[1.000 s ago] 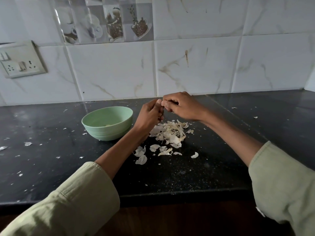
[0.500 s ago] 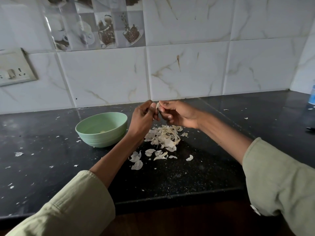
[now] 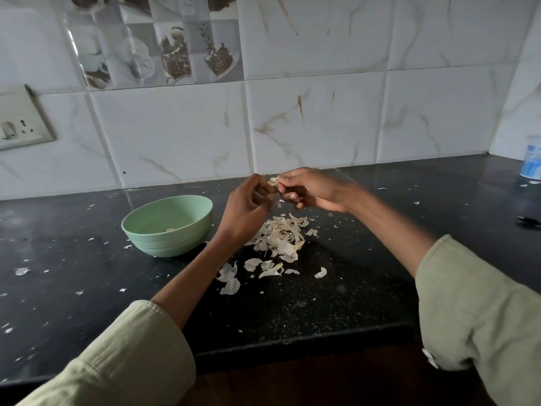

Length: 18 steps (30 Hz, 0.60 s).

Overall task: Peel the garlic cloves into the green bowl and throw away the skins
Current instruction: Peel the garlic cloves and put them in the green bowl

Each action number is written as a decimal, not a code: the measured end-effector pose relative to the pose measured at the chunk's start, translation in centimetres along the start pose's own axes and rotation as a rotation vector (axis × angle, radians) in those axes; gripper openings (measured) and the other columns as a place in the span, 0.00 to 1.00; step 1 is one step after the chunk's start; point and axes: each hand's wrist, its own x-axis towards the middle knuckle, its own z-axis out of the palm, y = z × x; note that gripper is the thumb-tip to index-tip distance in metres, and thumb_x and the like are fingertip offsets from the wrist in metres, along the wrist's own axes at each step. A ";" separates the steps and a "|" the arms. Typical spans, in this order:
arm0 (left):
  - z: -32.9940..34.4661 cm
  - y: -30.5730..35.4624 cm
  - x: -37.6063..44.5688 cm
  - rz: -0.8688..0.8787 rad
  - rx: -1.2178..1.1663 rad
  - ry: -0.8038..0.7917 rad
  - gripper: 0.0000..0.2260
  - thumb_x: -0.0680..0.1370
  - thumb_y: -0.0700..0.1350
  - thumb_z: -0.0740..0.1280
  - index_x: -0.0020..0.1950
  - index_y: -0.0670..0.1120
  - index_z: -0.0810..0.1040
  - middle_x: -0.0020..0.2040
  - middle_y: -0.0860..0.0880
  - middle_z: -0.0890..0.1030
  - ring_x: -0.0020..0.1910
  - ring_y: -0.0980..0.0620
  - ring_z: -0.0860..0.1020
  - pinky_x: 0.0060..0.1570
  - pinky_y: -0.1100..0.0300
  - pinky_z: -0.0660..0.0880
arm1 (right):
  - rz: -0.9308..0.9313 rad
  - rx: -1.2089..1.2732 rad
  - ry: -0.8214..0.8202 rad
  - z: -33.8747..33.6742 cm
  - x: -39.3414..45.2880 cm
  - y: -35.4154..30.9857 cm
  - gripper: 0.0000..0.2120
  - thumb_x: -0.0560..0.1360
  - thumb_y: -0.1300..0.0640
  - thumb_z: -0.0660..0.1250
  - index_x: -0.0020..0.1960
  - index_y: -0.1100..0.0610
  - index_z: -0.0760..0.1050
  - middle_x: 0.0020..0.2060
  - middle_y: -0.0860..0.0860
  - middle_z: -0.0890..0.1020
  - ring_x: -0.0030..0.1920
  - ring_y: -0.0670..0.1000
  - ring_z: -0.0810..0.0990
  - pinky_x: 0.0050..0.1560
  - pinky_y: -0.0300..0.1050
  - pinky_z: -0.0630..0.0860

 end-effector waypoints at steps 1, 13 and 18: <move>0.0 0.1 0.0 0.000 0.016 0.003 0.02 0.82 0.43 0.69 0.52 0.47 0.77 0.45 0.45 0.84 0.45 0.42 0.83 0.47 0.48 0.80 | 0.006 -0.050 0.008 -0.1 0.0 0.1 0.13 0.87 0.55 0.56 0.47 0.57 0.73 0.31 0.46 0.71 0.32 0.44 0.68 0.35 0.38 0.68; -0.5 0.6 0.3 0.091 -0.050 0.007 0.07 0.85 0.42 0.66 0.51 0.39 0.76 0.40 0.42 0.82 0.35 0.50 0.80 0.39 0.61 0.76 | -0.014 0.017 -0.123 0.0 -0.2 -0.1 0.11 0.87 0.54 0.56 0.49 0.57 0.72 0.36 0.48 0.67 0.31 0.44 0.62 0.34 0.39 0.62; -0.4 1.0 0.5 0.073 -0.207 0.013 0.07 0.85 0.39 0.67 0.51 0.35 0.75 0.37 0.42 0.81 0.37 0.50 0.78 0.39 0.64 0.74 | 0.026 0.354 -0.188 0.3 -0.3 0.0 0.13 0.82 0.54 0.57 0.40 0.57 0.69 0.28 0.48 0.62 0.29 0.46 0.57 0.31 0.39 0.58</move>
